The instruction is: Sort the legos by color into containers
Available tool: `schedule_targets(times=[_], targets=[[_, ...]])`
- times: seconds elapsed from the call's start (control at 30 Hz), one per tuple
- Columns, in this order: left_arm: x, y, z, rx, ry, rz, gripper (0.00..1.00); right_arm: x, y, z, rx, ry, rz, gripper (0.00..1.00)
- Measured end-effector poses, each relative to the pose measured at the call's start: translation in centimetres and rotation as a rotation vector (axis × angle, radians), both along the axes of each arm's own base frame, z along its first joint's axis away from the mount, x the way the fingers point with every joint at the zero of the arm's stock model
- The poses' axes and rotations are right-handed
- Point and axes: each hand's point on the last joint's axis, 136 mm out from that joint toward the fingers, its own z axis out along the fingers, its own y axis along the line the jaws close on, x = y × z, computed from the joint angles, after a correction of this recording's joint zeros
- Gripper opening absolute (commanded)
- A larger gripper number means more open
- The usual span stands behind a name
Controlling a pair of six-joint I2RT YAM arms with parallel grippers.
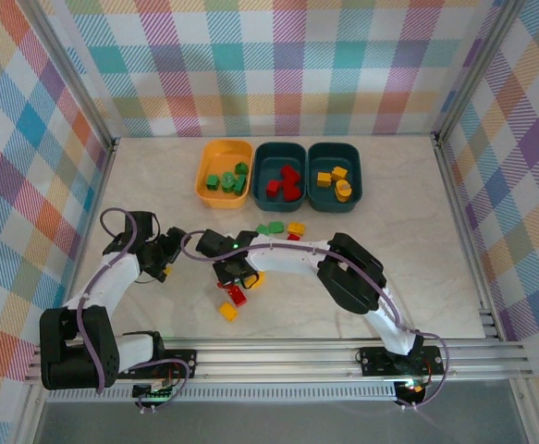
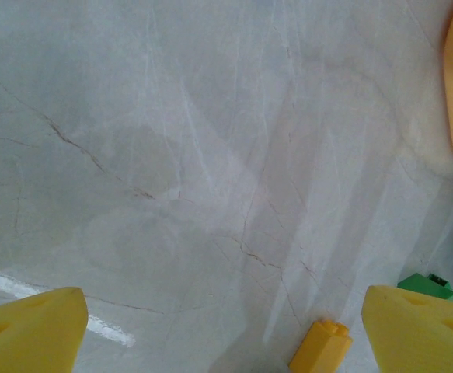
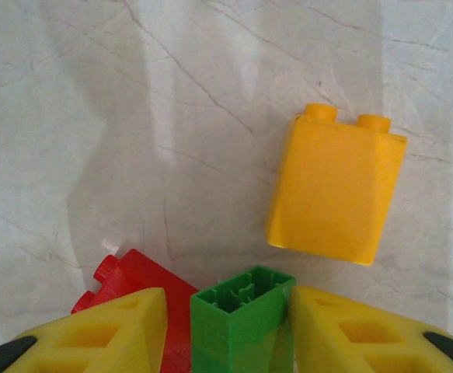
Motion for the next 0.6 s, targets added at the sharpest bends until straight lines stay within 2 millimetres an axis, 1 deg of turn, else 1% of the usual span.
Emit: schedule_targets(times=[0.23,0.6], targets=[[0.1,0.0,0.4,0.002,-0.017,-0.004,0.91,1.2,-1.1,-0.1,0.025,-0.006,-0.038,0.29],[-0.2,-0.1,0.4,0.0,-0.01,-0.005,0.91,1.2,-2.1,0.1,0.036,-0.009,-0.032,0.26]])
